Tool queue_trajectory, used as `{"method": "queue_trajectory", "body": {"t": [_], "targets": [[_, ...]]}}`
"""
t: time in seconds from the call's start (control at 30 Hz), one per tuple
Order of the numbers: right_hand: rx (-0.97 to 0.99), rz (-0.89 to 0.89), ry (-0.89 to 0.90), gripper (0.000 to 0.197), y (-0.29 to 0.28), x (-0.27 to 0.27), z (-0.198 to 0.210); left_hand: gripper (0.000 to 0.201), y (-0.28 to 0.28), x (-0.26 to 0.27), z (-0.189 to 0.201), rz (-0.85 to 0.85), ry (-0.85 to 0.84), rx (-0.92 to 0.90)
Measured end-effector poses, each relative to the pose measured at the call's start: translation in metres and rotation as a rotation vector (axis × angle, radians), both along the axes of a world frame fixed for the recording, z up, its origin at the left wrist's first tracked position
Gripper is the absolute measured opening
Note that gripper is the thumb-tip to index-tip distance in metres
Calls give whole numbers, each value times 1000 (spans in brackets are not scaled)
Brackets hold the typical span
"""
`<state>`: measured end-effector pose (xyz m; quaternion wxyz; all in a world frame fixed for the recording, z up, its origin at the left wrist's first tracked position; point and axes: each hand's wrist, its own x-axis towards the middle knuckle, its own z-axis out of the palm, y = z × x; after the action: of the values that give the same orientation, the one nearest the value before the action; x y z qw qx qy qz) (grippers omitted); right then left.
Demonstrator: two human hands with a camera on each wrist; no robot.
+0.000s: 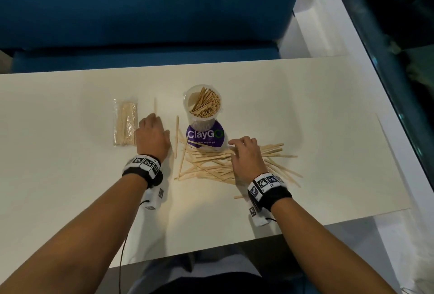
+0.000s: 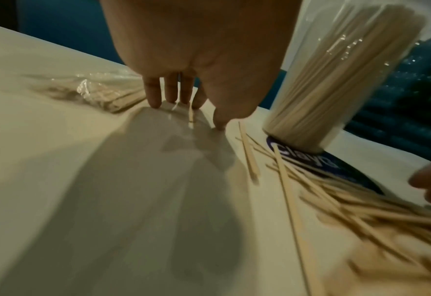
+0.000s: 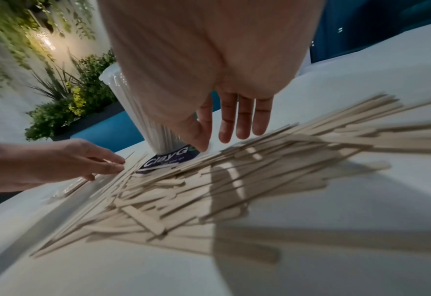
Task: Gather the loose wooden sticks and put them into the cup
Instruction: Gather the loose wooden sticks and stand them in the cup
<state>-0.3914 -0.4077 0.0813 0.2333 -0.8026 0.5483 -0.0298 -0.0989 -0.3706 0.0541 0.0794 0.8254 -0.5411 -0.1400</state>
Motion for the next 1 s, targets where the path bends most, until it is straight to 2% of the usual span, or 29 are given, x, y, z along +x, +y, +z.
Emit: {"method": "queue_trajectory", "body": {"t": [0.07, 0.17, 0.3, 0.37, 0.43, 0.47, 0.53, 0.6, 0.63, 0.67, 0.73, 0.83, 1.0], "targets": [[-2, 27, 45, 38, 6, -2, -1, 34, 18, -12, -4, -56, 14, -86], [10, 84, 76, 38, 18, 1, 0, 35, 53, -29, -13, -132, 76, -183], [63, 157, 33, 39, 32, 11, 2, 45, 96, -41, -18, -223, 146, -200], [126, 163, -17, 38, 38, 14, 6, 42, 111, -41, -15, -242, 163, -194], [108, 130, -60, 40, 41, 13, 11, 35, 124, -41, -9, -237, 177, -215], [78, 111, -48, 44, 42, 11, 13, 32, 130, -40, -7, -222, 189, -228], [80, 103, 72, 64, 43, 5, 15, 33, 137, -39, -2, -163, 213, -231], [121, 153, 215, 83, 48, 4, 16, 51, 135, -40, -1, -97, 207, -170], [128, 183, 252, 85, 53, 7, 16, 64, 130, -41, -1, -81, 187, -132], [129, 208, 259, 83, 58, 12, 14, 73, 123, -42, -2, -84, 165, -95], [126, 239, 218, 72, 66, 25, 11, 76, 110, -49, -3, -137, 145, -33], [104, 260, 140, 57, 70, 44, 8, 57, 102, -56, -2, -195, 153, -24], [54, 327, 38, 49, 67, 66, 4, 33, 122, -43, 3, -183, 143, -82]]}}
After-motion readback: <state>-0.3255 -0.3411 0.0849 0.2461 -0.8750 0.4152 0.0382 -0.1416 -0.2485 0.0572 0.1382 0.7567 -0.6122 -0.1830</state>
